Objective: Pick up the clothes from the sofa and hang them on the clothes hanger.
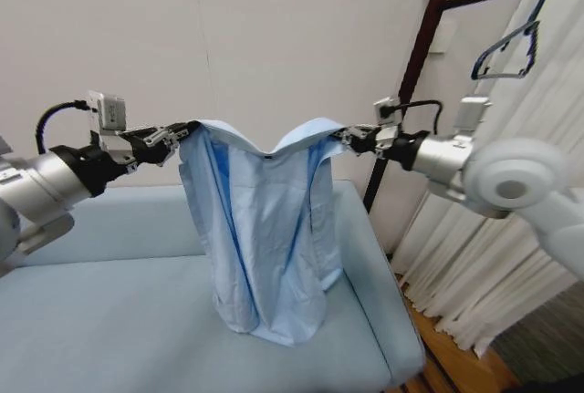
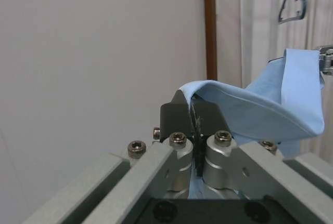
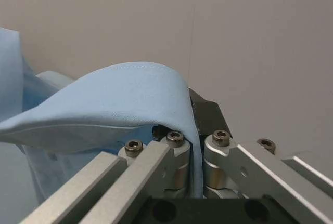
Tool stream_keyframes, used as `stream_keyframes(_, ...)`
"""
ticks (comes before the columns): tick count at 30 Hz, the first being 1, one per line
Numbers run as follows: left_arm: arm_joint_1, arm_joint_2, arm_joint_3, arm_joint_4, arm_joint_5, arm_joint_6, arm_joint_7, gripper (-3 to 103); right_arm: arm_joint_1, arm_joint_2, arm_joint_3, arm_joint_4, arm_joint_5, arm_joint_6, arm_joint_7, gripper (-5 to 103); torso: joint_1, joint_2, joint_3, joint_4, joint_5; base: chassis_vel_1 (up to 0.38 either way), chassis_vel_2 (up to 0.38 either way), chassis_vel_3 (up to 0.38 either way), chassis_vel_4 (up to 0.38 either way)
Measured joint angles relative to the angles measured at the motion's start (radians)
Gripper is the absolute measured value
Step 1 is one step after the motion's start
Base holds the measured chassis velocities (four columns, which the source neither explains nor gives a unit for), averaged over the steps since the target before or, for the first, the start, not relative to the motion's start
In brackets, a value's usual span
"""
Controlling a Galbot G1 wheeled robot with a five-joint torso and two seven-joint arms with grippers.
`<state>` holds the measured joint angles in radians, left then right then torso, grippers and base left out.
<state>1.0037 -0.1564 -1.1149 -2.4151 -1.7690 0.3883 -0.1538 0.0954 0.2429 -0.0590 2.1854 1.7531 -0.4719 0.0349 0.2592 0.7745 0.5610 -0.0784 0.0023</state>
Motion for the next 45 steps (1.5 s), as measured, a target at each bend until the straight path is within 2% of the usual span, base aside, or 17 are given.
stream_keyframes(1,0.0,0.0,0.0,0.0,0.0,0.0,0.0,0,0.0,0.0,0.0,0.0,0.0,0.0,0.0,1,0.0,0.0,0.0,0.0,0.0,0.0,0.0,0.0,0.0)
stream_keyframes(3,-0.026,0.002,-0.01,-0.032,-0.034,0.007,-0.004,0,-0.005,-0.071,0.044,0.052,0.053,-0.006,-0.005,1,0.0,0.0,0.0,0.0011,-0.0008,0.0,0.0,0.0,0.0)
stream_keyframes(6,-0.052,0.0,-0.012,-0.066,-0.073,0.009,-0.015,0,-0.011,-0.162,0.09,0.109,0.109,-0.006,-0.007,1,0.0,0.0,0.0,0.0008,-0.0012,0.0,0.0,0.0,0.0)
stream_keyframes(9,-0.112,-0.003,-0.013,-0.088,-0.176,0.009,-0.073,0,-0.006,-0.275,0.133,0.167,0.172,0.002,-0.012,1,0.0,0.0,0.0,0.0002,-0.001,0.0,0.0,0.0,0.0)
stream_keyframes(10,-0.112,-0.003,-0.013,-0.088,-0.176,0.009,-0.073,0,-0.006,-0.275,0.133,0.167,0.172,0.002,-0.012,1,0.0,0.0,0.0,0.0002,-0.001,0.0,0.0,0.0,0.0)
stream_keyframes(14,-0.19,0.001,-0.015,-0.089,-0.297,0.008,-0.133,0,0.003,-0.352,0.162,0.188,0.21,0.01,-0.048,1,0.0,0.0,0.0,0.0005,-0.0007,0.0,0.0,0.0,0.0)
stream_keyframes(21,-0.206,-0.012,-0.028,-0.089,-0.367,0.018,-0.197,0,0.003,-0.394,0.161,0.216,0.219,0.022,-0.07,1,0.0,0.0,0.0,0.0006,-0.0006,0.0,0.0,0.0,0.0)
stream_keyframes(25,-0.143,-0.107,0.024,-0.087,-0.365,0.081,-0.33,0,-0.038,-0.364,0.105,0.215,0.154,-0.002,-0.068,1,0.0,0.0,0.0,0.0002,-0.0013,0.0,0.0,0.0,0.0)
stream_keyframes(27,-0.125,-0.137,0.044,-0.087,-0.359,0.094,-0.358,0,-0.047,-0.334,0.077,0.202,0.119,-0.02,-0.065,1,0.0,0.0,0.0,0.0003,-0.0012,0.0,0.0,0.0,0.0)
stream_keyframes(30,-0.09,-0.238,0.192,-0.085,-0.288,0.128,-0.418,0,-0.105,-0.209,-0.023,0.151,-0.033,-0.055,-0.038,1,0.0,0.0,0.001,0.001,-0.001,0.0,0.0,0.0,0.0)
stream_keyframes(31,-0.09,-0.238,0.192,-0.085,-0.288,0.128,-0.418,0,-0.105,-0.209,-0.023,0.151,-0.033,-0.055,-0.038,1,0.0,0.0,0.001,0.001,-0.001,0.0,0.0,0.0,0.0)
stream_keyframes(34,-0.09,-0.352,0.436,-0.029,-0.08,0.12,-0.442,0,-0.115,-0.083,-0.197,0.076,-0.206,-0.057,-0.034,1,0.0,0.0,0.001,0.0009,-0.0003,0.0,0.0,0.0,0.0)
stream_keyframes(36,-0.109,-0.426,0.601,0.067,0.058,0.097,-0.437,0,-0.123,-0.009,-0.305,0.0,-0.317,-0.039,-0.034,1,0.0,0.0,0.001,0.0006,-0.0011,0.0,0.0,0.0,0.0)
stream_keyframes(37,-0.109,-0.426,0.601,0.067,0.058,0.097,-0.437,0,-0.123,-0.009,-0.305,0.0,-0.317,-0.039,-0.034,1,0.0,0.0,0.001,0.0006,-0.0011,0.0,0.0,0.0,0.0)
stream_keyframes(41,-0.171,-0.556,0.803,0.273,0.291,0.059,-0.388,0,-0.144,0.126,-0.424,-0.128,-0.47,0.005,-0.023,1,0.001,0.0,0.001,0.0004,-0.0007,0.0,0.0,0.0,0.0)
stream_keyframes(42,-0.171,-0.556,0.803,0.273,0.291,0.059,-0.388,0,-0.144,0.126,-0.424,-0.128,-0.47,0.005,-0.023,1,0.001,0.0,0.001,0.0004,-0.0007,0.0,0.0,0.0,0.0)
stream_keyframes(45,-0.276,-0.645,0.948,0.446,0.409,0.033,-0.361,0,-0.157,0.234,-0.482,-0.243,-0.587,0.041,-0.009,1,0.001,0.0,0.001,0.0011,-0.0011,0.0,0.0,0.0,0.0)
